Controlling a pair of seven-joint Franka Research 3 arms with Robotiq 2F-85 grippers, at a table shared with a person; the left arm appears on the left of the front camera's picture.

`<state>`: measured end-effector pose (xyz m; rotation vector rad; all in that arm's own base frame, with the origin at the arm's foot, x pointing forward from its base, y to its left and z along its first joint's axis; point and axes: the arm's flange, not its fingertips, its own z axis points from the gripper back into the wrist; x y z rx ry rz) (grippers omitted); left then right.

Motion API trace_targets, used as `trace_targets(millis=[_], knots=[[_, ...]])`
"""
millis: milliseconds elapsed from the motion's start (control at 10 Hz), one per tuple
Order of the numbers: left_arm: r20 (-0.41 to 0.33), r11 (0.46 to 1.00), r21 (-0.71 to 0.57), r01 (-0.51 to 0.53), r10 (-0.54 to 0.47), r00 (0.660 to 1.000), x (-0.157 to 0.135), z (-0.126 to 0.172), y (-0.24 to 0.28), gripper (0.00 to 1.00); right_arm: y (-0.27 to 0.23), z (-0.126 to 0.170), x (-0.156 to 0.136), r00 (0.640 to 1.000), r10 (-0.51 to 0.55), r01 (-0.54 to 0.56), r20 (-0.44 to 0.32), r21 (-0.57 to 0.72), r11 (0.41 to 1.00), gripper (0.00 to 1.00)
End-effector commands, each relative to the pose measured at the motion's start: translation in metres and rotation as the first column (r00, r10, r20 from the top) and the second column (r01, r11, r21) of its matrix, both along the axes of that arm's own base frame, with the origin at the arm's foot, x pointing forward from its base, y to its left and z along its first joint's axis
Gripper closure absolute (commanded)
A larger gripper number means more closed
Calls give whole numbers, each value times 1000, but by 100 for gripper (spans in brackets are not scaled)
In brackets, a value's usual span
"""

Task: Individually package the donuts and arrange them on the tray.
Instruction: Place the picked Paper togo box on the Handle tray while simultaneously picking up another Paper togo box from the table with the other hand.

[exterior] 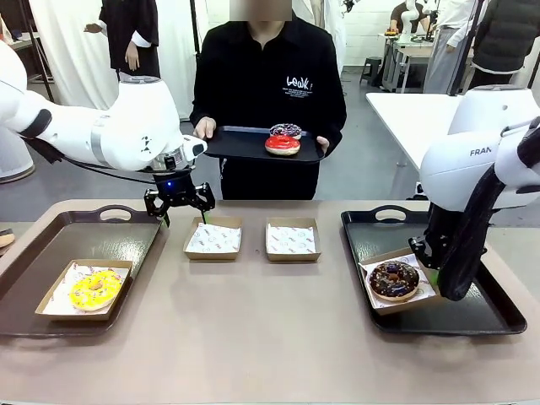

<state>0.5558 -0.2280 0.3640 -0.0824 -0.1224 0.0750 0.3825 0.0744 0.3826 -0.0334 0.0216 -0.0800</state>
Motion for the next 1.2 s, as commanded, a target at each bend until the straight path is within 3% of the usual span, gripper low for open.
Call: trace_targets(millis=[0,500,1100], knots=[[12,999,35,-32,31,999,7,-2,-10,0,1,-9,3,998,-59,59,-2,36,998,99],[-4,999,40,-28,29,1000,9,-7,-11,0,-2,-18,4,996,-84,85,-27,48,995,99],[-23,999,43,-11,12,1000,9,-12,-12,0,-7,-23,4,997,-73,73,9,-7,997,99]])
